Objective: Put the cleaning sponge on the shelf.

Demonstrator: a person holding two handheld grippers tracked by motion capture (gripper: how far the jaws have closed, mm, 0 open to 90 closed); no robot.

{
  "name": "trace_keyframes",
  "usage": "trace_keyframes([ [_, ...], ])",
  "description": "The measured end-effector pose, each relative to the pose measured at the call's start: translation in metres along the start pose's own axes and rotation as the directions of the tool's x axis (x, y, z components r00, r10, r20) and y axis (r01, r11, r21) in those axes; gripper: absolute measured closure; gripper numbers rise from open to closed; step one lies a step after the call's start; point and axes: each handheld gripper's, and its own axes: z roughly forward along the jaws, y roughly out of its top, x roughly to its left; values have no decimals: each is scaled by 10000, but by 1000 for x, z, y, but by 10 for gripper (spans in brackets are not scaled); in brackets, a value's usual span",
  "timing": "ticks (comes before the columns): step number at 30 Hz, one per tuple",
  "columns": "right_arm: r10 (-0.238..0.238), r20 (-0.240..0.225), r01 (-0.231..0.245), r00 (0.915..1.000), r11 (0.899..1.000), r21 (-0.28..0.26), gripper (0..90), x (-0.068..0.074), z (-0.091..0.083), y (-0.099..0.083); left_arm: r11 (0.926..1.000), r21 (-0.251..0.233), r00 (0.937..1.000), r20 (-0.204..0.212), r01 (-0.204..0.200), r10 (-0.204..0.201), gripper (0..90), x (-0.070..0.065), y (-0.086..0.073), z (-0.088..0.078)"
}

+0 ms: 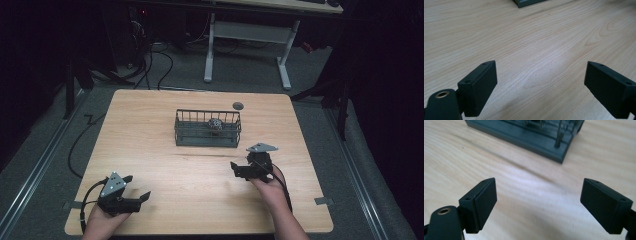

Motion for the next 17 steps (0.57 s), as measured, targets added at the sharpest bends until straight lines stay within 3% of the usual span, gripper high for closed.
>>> trace_keyframes([
  [5,361,-87,-363,9993,9991,-204,136,-8,-16,-33,10000,40,10000,-9,3,-3,116,-1,0,1],
  [11,551,200,-541,9983,9973,-492,137,-14,-39,-71,10000,71,10000,18,-36,36,116,-3,1,2],
  [17,764,105,-753,9970,9938,-815,137,-15,-48,-76,10000,50,10000,43,-49,48,116,-4,3,5],
])
